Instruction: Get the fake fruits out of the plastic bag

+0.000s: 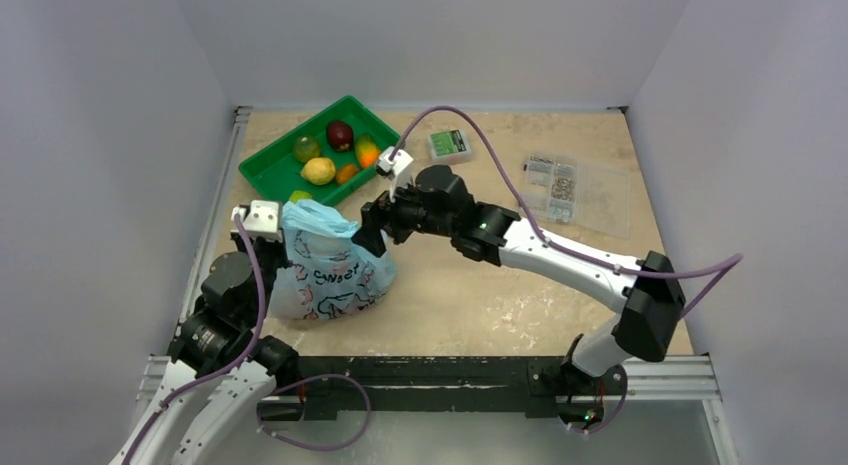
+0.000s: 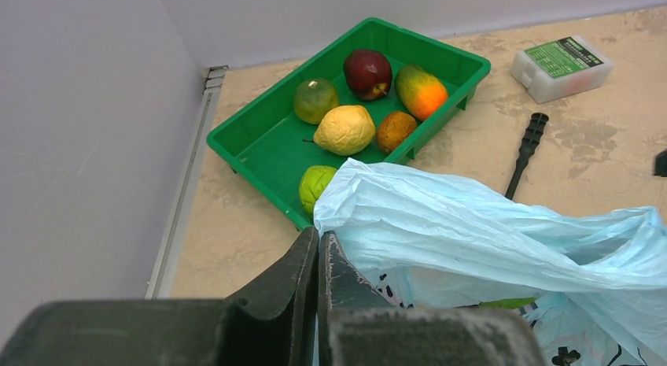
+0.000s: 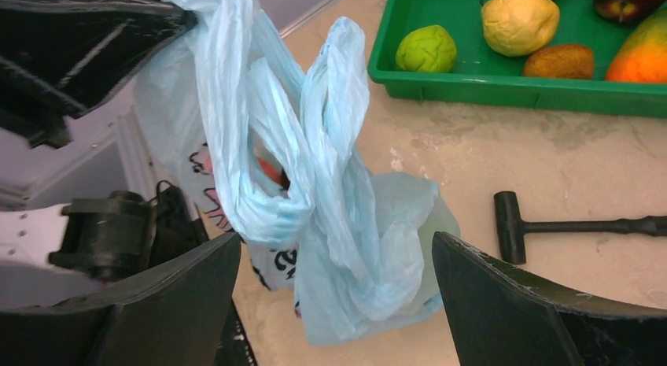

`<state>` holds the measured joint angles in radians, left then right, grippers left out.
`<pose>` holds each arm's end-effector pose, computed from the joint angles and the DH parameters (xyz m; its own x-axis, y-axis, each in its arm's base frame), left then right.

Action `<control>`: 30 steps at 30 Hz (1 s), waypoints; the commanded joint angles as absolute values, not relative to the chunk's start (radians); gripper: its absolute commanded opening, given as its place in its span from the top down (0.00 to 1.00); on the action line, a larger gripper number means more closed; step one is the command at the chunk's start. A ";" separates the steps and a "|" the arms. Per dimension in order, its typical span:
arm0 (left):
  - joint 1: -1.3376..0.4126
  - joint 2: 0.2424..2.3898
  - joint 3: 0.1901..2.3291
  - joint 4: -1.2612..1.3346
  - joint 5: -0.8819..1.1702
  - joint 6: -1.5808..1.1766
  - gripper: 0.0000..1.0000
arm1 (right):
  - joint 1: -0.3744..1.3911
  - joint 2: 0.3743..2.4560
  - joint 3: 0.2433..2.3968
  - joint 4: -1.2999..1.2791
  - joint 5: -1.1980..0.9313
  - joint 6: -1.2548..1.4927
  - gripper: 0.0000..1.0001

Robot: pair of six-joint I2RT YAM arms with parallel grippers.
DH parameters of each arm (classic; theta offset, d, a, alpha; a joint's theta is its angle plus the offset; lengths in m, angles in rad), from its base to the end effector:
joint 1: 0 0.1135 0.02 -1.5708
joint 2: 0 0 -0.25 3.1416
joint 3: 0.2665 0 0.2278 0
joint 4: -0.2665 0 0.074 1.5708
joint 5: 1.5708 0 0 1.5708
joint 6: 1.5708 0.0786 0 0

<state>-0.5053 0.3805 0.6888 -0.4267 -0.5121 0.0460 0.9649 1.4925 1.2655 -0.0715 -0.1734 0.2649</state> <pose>0.1242 -0.0247 0.3134 -0.1034 0.1030 -0.9893 0.0010 0.9946 0.1035 0.2012 0.3142 0.3272 -0.3982 -0.1219 -0.9092 -0.8282 0.4739 0.2992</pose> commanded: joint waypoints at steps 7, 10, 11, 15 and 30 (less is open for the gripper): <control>-0.504 0.378 0.707 -0.372 -0.559 0.055 1.00 | 1.098 1.686 1.482 -0.176 0.275 0.187 0.15; -0.504 0.369 0.703 -0.370 -0.582 0.054 1.00 | 1.098 1.714 1.480 -0.164 0.345 0.226 0.29; -0.505 0.367 0.703 -0.370 -0.587 0.053 1.00 | 1.099 1.711 1.470 -0.148 0.354 0.253 0.36; -0.504 0.364 0.698 -0.372 -0.616 0.042 1.00 | 1.094 1.624 1.345 -0.017 0.295 0.321 0.72; -0.504 0.367 0.998 -1.174 -0.522 -0.670 0.24 | 0.911 1.549 1.161 0.283 -0.348 0.540 1.00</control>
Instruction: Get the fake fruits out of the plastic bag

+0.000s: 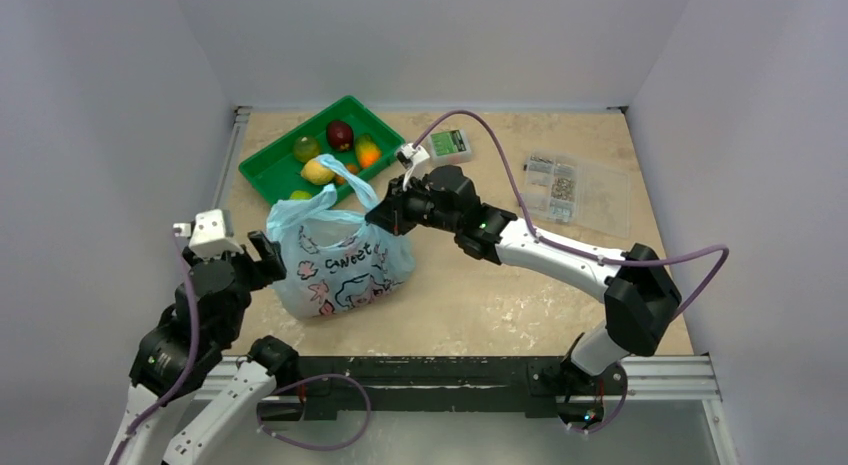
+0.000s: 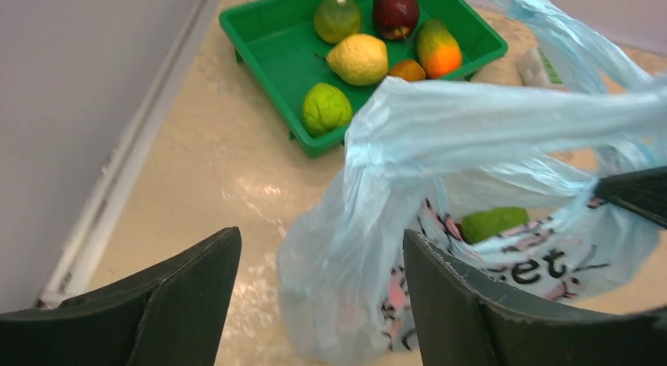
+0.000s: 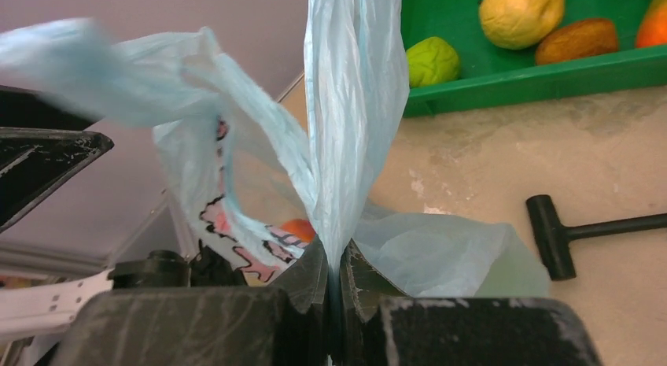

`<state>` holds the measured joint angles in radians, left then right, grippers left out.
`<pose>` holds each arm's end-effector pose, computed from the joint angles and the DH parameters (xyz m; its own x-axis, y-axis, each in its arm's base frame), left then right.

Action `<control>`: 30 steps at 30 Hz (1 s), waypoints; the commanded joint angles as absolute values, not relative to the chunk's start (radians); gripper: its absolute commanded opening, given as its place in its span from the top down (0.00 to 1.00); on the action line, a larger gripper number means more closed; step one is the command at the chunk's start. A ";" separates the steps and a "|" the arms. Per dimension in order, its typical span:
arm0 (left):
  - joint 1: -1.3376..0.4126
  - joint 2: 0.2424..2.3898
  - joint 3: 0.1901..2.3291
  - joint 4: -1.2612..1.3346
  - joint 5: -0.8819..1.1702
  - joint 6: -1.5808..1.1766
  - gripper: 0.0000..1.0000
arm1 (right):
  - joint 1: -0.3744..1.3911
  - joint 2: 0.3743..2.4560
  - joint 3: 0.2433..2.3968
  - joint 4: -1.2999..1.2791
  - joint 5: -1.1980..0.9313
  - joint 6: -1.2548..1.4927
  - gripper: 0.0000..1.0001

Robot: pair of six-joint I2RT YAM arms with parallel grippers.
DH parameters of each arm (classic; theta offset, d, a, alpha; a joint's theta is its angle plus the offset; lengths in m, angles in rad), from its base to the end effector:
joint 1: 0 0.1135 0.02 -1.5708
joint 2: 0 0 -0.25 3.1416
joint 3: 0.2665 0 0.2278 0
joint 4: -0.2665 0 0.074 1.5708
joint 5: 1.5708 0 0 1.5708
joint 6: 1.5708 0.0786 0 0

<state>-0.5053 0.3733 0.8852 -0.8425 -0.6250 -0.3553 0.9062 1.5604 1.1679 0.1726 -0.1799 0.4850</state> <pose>0.0920 0.0017 0.3199 -0.2344 -0.1927 -0.9528 -0.1848 0.9711 -0.1510 0.2301 0.3165 0.3018 -0.5303 0.0669 -0.8452 -0.7177 0.4953 0.4895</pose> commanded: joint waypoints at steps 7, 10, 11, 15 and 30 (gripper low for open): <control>-0.504 0.363 1.125 -1.186 -0.171 -0.716 0.21 | 0.911 1.533 1.133 0.305 -0.381 0.555 1.00; -0.505 0.455 1.177 -1.149 -0.074 -0.666 0.25 | 0.914 1.521 1.120 0.308 -0.382 0.555 1.00; -0.504 0.507 1.197 -1.155 -0.066 -0.651 0.26 | 0.914 1.517 1.115 0.312 -0.381 0.558 1.00; -0.506 0.694 1.285 -1.180 -0.135 -0.587 0.27 | 0.912 1.511 1.108 0.321 -0.390 0.568 1.00; -0.805 0.961 1.403 -0.977 -0.661 -0.181 0.11 | 0.913 1.511 1.113 0.311 -0.409 0.605 1.00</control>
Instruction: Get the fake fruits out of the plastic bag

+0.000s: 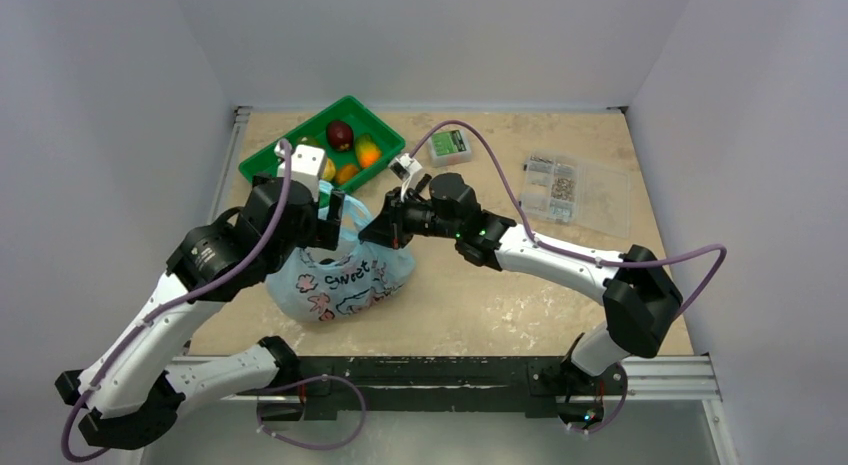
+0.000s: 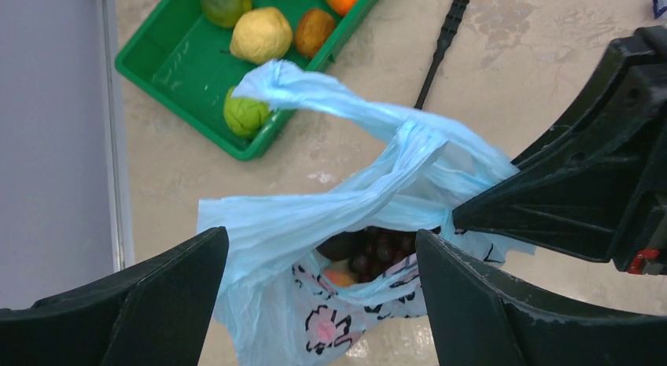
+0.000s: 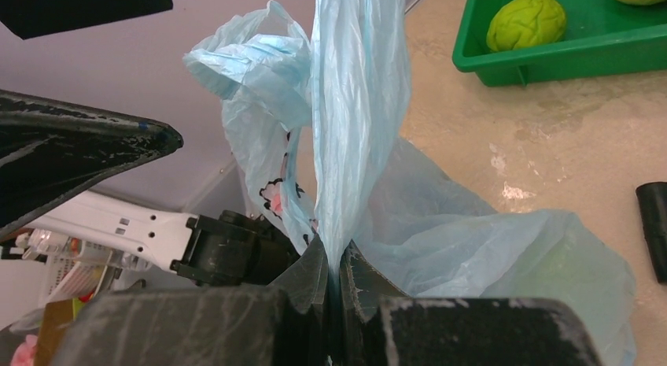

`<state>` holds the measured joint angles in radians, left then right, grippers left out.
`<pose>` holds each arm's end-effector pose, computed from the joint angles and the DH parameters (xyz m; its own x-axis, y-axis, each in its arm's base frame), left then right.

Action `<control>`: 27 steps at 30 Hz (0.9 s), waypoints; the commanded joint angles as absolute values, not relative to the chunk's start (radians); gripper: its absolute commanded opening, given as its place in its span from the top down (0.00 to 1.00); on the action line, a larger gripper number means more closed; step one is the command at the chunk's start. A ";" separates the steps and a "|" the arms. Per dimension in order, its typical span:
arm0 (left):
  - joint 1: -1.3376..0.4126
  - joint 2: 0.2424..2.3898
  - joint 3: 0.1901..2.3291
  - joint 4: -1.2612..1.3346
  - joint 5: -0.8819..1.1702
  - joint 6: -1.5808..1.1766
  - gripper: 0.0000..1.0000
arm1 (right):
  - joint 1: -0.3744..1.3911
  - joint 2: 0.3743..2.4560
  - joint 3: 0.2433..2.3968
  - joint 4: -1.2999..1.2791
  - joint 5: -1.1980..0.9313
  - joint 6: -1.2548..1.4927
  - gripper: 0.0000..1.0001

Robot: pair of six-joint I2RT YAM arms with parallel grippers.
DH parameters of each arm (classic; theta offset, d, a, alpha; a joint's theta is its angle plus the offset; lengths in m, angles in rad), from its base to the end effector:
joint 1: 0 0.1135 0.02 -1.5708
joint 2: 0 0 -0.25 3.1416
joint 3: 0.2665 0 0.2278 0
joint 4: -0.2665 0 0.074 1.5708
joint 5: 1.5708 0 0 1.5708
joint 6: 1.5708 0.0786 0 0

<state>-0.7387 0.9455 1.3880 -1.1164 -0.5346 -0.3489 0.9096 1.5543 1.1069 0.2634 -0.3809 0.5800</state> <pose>0.1432 -0.0763 0.3761 -0.5310 0.0857 -0.8430 0.1101 0.9934 0.0317 0.2130 0.3214 0.2956 -0.6185 0.0335 -0.7851 -0.7390 0.3147 0.5957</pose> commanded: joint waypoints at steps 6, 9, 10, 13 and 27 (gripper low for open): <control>-0.814 0.996 1.328 -0.827 -0.588 -0.073 0.14 | 0.913 1.523 1.130 0.289 -0.421 0.614 1.00; -0.813 1.003 1.300 -0.821 -0.570 -0.084 0.22 | 0.913 1.526 1.125 0.287 -0.419 0.630 1.00; -0.811 1.002 1.290 -0.815 -0.564 -0.090 0.25 | 0.913 1.526 1.126 0.289 -0.420 0.636 1.00; -0.804 1.003 1.274 -0.824 -0.534 -0.094 0.66 | 0.914 1.529 1.127 0.288 -0.416 0.656 1.00; -0.786 0.764 1.225 -0.883 -0.197 -0.322 1.00 | 0.948 1.614 1.341 0.109 -0.113 0.318 0.19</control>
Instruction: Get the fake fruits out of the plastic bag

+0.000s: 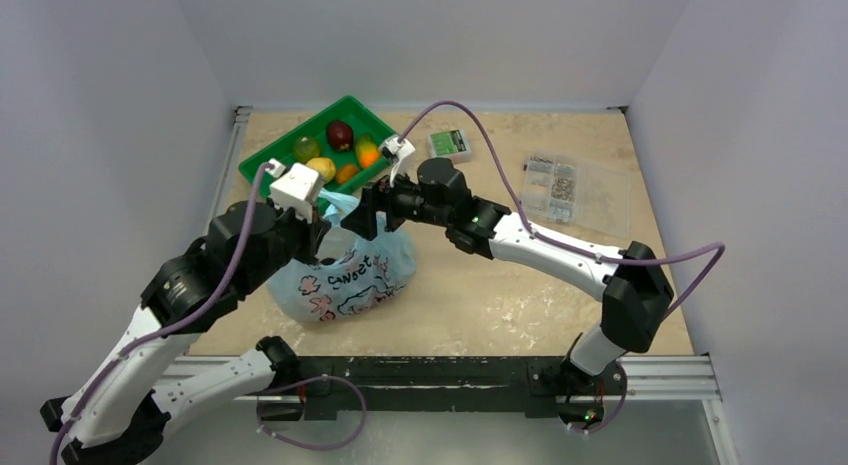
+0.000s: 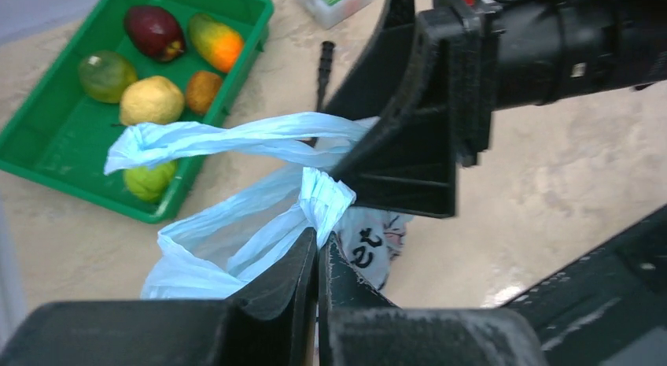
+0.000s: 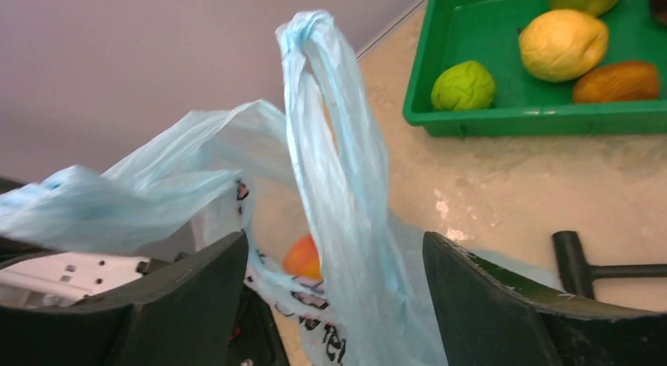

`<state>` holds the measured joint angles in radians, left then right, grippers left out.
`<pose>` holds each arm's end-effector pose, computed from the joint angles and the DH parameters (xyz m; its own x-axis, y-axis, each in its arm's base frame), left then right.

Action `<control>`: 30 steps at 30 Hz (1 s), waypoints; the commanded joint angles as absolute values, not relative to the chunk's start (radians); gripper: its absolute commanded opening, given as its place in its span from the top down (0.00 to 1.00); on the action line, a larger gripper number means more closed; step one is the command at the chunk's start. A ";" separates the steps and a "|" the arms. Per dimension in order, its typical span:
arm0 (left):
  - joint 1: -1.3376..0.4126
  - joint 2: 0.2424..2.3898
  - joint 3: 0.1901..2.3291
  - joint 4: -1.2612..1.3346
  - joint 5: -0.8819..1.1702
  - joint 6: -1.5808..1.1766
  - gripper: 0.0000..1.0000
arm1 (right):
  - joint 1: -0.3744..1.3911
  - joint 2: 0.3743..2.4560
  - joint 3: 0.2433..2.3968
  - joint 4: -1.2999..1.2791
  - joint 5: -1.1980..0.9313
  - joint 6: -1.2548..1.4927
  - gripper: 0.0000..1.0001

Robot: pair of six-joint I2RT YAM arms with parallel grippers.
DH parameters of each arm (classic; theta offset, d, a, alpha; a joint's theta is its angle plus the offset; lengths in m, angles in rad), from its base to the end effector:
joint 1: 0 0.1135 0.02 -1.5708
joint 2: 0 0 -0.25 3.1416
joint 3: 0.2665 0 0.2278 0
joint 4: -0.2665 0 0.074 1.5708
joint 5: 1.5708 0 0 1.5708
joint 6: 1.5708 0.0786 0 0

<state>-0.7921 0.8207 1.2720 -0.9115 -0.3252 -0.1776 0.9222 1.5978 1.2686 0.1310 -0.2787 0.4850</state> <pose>0.1262 -0.0921 0.3803 -0.3907 0.1576 -0.9069 0.4109 0.9115 -0.0186 0.2248 0.3324 0.3197 -0.5384 0.0317 -0.8421 -0.7665 0.3968 0.5050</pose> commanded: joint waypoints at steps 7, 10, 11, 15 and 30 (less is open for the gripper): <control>-0.785 0.758 1.183 -0.892 -0.149 -0.660 1.00 | 1.089 1.680 1.488 -0.022 0.276 0.192 0.07; -0.786 0.726 1.162 -0.890 -0.130 -0.706 1.00 | 1.096 1.742 1.586 -0.110 0.324 0.204 0.06; -0.785 0.715 1.162 -0.895 -0.132 -0.697 1.00 | 1.097 1.761 1.612 -0.123 0.317 0.203 0.06; -0.785 0.695 1.172 -0.926 -0.183 -0.620 1.00 | 1.098 1.827 1.671 -0.117 0.310 0.212 0.19; -0.720 0.741 1.589 -1.236 -0.468 -0.534 1.00 | 0.892 1.772 1.827 -0.010 -0.192 0.437 1.00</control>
<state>-0.7380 0.7364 1.4147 -1.1484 -0.3920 -0.5961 0.9688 1.8313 1.7451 -0.1013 0.0643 0.3431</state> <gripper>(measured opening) 0.006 0.006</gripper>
